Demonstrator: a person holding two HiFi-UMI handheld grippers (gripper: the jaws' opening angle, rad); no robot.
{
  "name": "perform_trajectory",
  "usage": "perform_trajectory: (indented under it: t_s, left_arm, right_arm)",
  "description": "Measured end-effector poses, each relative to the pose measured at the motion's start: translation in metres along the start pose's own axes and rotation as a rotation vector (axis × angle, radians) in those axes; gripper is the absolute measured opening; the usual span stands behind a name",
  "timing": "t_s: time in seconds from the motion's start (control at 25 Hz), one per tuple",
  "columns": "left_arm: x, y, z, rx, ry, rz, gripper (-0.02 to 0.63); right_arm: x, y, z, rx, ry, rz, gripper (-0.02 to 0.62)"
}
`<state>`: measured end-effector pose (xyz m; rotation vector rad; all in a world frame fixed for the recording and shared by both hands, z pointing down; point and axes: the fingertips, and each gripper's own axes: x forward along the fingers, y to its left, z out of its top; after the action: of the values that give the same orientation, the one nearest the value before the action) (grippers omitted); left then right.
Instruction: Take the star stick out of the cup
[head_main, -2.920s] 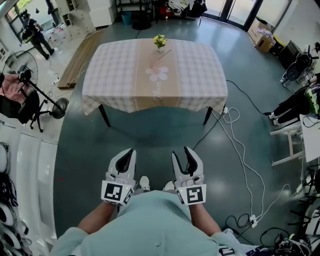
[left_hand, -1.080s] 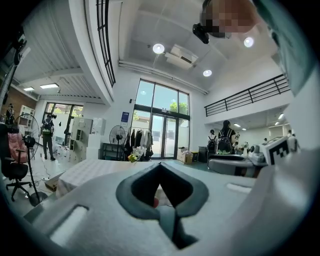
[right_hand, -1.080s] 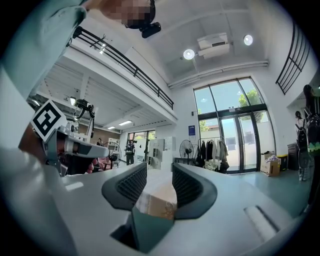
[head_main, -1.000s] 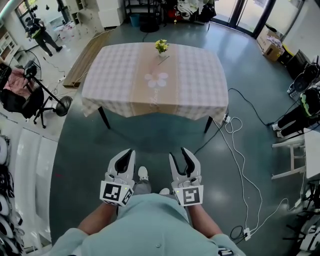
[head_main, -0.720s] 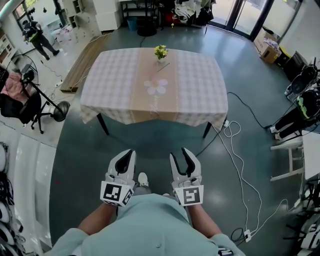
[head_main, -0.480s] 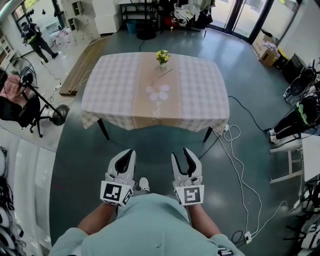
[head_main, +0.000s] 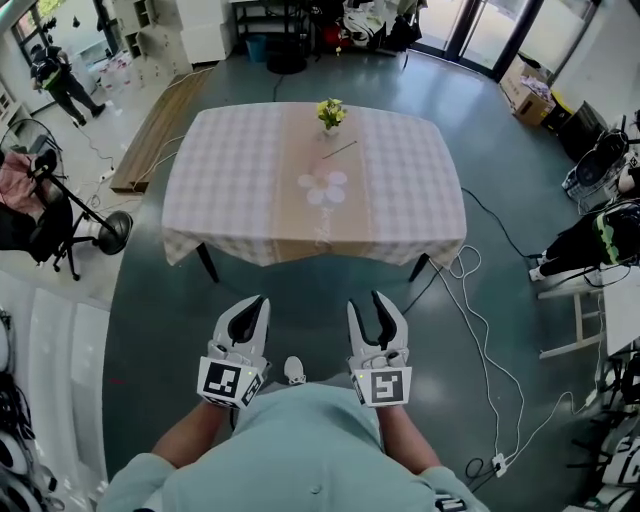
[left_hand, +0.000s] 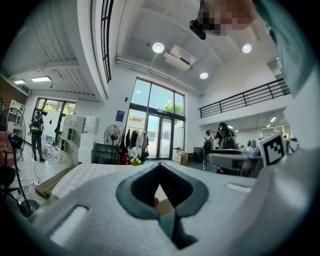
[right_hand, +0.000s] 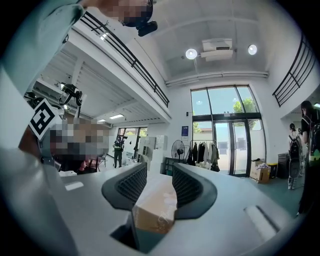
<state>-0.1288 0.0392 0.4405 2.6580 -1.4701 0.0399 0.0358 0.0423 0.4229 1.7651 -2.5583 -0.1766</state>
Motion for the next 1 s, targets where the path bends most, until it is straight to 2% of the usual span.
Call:
perform_trajectory:
  t_s: [0.44, 1.0]
  left_arm:
    - [0.014, 0.023, 0.002, -0.018, -0.022, 0.001, 0.003]
    - [0.055, 0.032, 0.011, -0.005, -0.027, 0.07, 0.004]
  right_arm:
    - [0.018, -0.004, -0.001, -0.019, 0.026, -0.033, 0.14]
    - [0.066, -0.041, -0.009, -0.004, 0.011, 0.023, 0.138]
